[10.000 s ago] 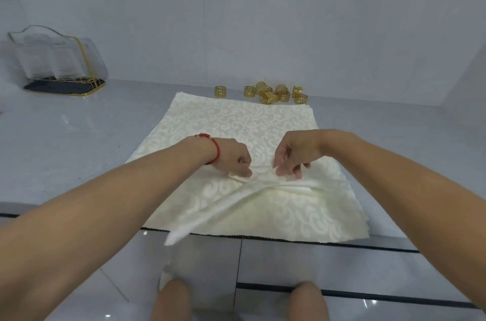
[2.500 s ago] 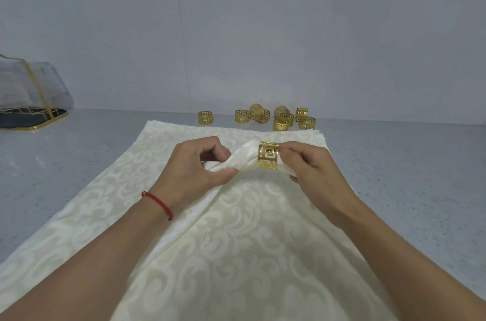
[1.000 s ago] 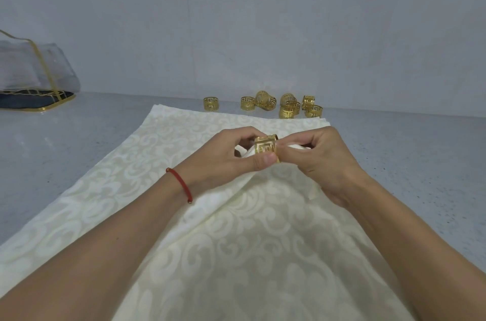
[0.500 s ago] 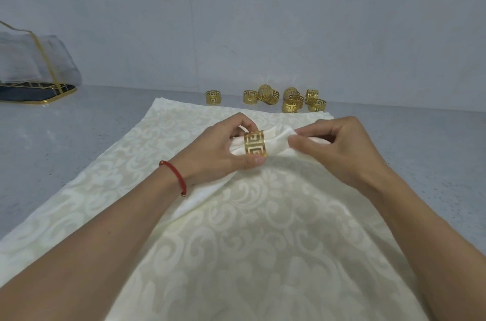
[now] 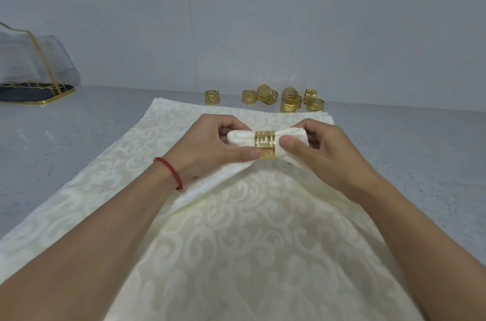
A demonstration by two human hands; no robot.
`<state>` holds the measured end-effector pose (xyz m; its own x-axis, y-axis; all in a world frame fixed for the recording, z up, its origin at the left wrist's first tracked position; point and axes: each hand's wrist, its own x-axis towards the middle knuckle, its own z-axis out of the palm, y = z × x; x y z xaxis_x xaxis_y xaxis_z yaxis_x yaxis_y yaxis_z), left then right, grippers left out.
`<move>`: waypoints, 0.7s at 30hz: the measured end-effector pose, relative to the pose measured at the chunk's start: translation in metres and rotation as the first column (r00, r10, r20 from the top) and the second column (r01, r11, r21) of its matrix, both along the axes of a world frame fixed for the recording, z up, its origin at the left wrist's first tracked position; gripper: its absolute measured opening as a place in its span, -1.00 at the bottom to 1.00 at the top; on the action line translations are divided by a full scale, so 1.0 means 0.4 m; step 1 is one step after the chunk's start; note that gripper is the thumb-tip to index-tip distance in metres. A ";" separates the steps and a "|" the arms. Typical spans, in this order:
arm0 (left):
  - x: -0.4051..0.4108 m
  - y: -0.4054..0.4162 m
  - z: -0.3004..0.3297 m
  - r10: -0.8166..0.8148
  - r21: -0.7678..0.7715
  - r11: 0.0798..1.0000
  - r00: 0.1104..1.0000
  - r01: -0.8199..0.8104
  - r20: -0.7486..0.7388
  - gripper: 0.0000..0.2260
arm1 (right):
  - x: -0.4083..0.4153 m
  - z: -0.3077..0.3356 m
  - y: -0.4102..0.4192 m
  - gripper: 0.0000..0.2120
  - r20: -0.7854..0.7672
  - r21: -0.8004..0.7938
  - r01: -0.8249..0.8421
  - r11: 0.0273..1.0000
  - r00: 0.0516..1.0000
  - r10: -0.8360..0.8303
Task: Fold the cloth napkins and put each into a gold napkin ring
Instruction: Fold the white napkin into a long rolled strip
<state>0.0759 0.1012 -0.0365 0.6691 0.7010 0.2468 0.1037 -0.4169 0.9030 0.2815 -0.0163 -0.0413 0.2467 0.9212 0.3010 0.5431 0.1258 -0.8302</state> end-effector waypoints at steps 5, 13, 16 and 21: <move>-0.001 -0.005 0.001 -0.102 -0.173 0.979 0.994 0.105 0.025 -0.72 | -0.010 0.001 -0.001 -0.76 -0.140 -0.014 -0.020 1.000 0.990 0.018; -0.001 -0.012 0.003 -0.158 -0.349 0.914 0.975 0.204 0.158 -0.65 | -0.030 0.000 0.014 -0.76 -0.194 0.005 -0.020 1.000 0.981 0.021; -0.001 -0.006 0.001 -0.132 -0.389 0.902 0.979 0.184 0.156 -0.62 | -0.021 -0.003 0.014 -0.68 -0.074 0.023 0.046 0.999 0.996 -0.044; 0.002 -0.006 -0.006 -0.070 -0.371 0.922 0.989 0.113 0.127 -0.60 | -0.016 -0.002 0.006 -0.61 0.073 -0.017 0.077 0.997 0.994 -0.076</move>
<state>0.0767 0.0987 -0.0388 0.7189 0.6932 0.0515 -0.0265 -0.0467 0.9986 0.2750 -0.0141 -0.0422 0.2951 0.9065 0.3020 0.6090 0.0652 -0.7905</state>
